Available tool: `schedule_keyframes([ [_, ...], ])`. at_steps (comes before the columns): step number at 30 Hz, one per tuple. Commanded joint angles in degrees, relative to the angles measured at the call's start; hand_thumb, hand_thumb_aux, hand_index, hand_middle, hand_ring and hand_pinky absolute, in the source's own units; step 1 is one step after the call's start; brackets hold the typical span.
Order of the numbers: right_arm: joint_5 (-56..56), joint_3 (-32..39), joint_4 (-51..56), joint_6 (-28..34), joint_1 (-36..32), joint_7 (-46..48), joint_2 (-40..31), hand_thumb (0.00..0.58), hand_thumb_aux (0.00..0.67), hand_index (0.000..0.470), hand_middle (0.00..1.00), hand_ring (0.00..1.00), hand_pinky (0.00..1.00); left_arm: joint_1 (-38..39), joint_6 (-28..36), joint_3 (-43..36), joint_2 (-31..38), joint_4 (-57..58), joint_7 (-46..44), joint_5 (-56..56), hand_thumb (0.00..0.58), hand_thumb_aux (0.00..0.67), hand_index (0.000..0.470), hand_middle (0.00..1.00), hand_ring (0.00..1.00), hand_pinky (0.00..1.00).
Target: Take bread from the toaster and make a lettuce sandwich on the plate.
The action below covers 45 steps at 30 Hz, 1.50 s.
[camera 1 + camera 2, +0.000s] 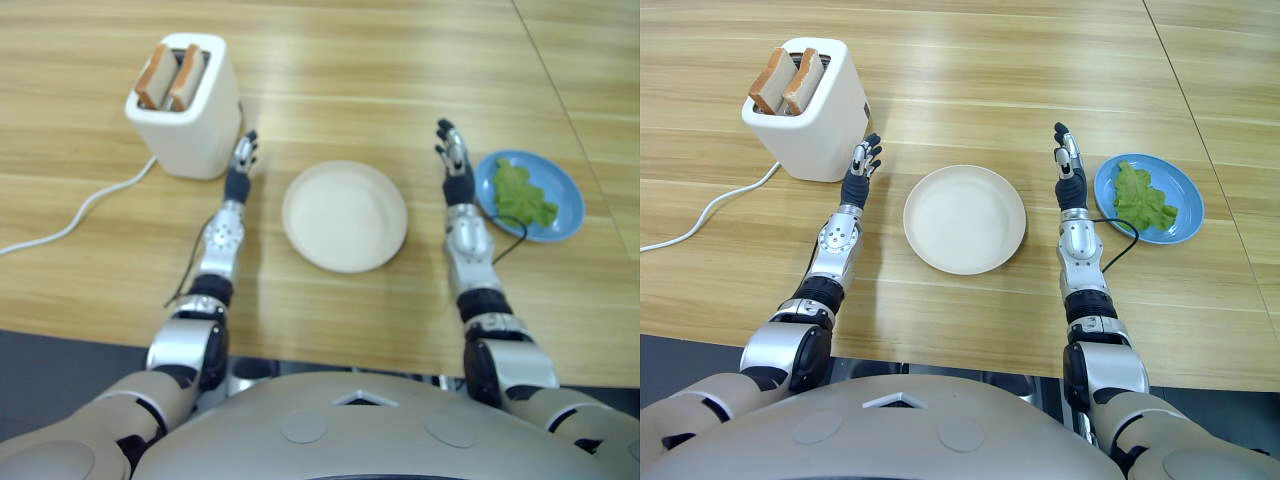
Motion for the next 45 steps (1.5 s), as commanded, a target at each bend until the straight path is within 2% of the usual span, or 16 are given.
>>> schedule_keyframes([
  [1, -0.21, 0.05, 1.25, 0.75, 0.11, -0.14, -0.27, 0.000, 0.000, 0.000, 0.00, 0.00, 0.00, 0.70, 0.29, -0.25, 0.03, -0.48, -0.28, 0.12, 0.000, 0.000, 0.000, 0.00, 0.00, 0.00],
  [12, -0.42, 0.18, 1.82, 0.75, 0.15, -0.40, -0.13, 0.000, 0.000, 0.000, 0.00, 0.00, 0.00, 1.30, 0.14, -1.32, 0.56, -1.53, -1.12, 1.05, 0.000, 0.000, 0.000, 0.00, 0.00, 0.00],
  [13, -0.45, 0.25, 1.98, 0.77, 0.05, -0.39, -0.07, 0.000, 0.000, 0.000, 0.00, 0.00, 0.00, 1.89, -0.39, -3.26, 1.29, -2.66, -2.98, 2.67, 0.000, 0.000, 0.000, 0.00, 0.00, 0.00],
  [17, -0.42, 0.36, 2.72, 0.60, -0.08, -0.44, -0.16, 0.000, 0.000, 0.000, 0.00, 0.00, 0.00, 12.03, 0.10, -16.04, 10.37, -20.06, -20.00, 9.70, 0.000, 0.000, 0.000, 0.00, 0.00, 0.00],
  [20, -0.37, 0.30, 3.00, 0.39, 0.08, -0.71, -0.27, 0.000, 0.000, 0.000, 0.00, 0.00, 0.00, 20.72, 3.60, -17.78, 20.28, -34.90, -29.21, 8.63, 0.000, 0.000, 0.000, 0.00, 0.00, 0.00],
  [22, -0.31, 0.30, 3.60, 0.33, -0.07, -0.82, -0.19, 0.000, 0.000, 0.000, 0.00, 0.00, 0.00, 27.01, 5.74, -13.00, 28.66, -45.62, -33.14, 4.36, 0.000, 0.000, 0.000, 0.00, 0.00, 0.00],
  [24, -0.33, 0.38, 4.12, 0.27, -0.25, -0.99, 0.01, 0.000, 0.000, 0.000, 0.00, 0.00, 0.00, 29.89, 7.51, -7.85, 33.15, -52.06, -33.70, -0.13, 0.000, 0.000, 0.000, 0.00, 0.00, 0.00],
  [26, -0.38, 0.50, 4.74, 0.15, -0.47, -1.18, 0.27, 0.000, 0.000, 0.000, 0.00, 0.00, 0.00, 30.80, 8.34, -3.65, 35.37, -55.55, -33.96, -4.74, 0.000, 0.000, 0.000, 0.00, 0.00, 0.00],
  [32, -0.50, 0.83, 6.66, -0.14, -1.60, -1.27, 0.49, 0.000, 0.000, 0.000, 0.00, 0.00, 0.00, 32.21, 3.75, 4.91, 37.76, -55.25, -38.05, -14.26, 0.000, 0.000, 0.000, 0.00, 0.00, 0.00],
  [39, -0.39, 0.77, 8.04, -0.43, -2.24, -1.06, 0.02, 0.000, 0.000, 0.000, 0.00, 0.00, 0.00, 22.69, 4.30, 13.65, 36.04, -44.44, -34.57, -18.84, 0.000, 0.000, 0.000, 0.00, 0.00, 0.00],
  [42, -0.47, 0.86, 8.72, -0.44, -2.57, -1.07, 0.09, 0.000, 0.000, 0.000, 0.00, 0.00, 0.00, 18.62, 6.04, 15.83, 34.40, -44.13, -29.13, -17.45, 0.000, 0.000, 0.000, 0.00, 0.00, 0.00],
  [45, -0.50, 0.93, 9.15, -0.50, -2.78, -1.07, 0.17, 0.000, 0.000, 0.000, 0.00, 0.00, 0.00, 13.58, 8.44, 17.65, 33.52, -41.28, -19.45, -11.20, 0.000, 0.000, 0.000, 0.00, 0.00, 0.00],
])
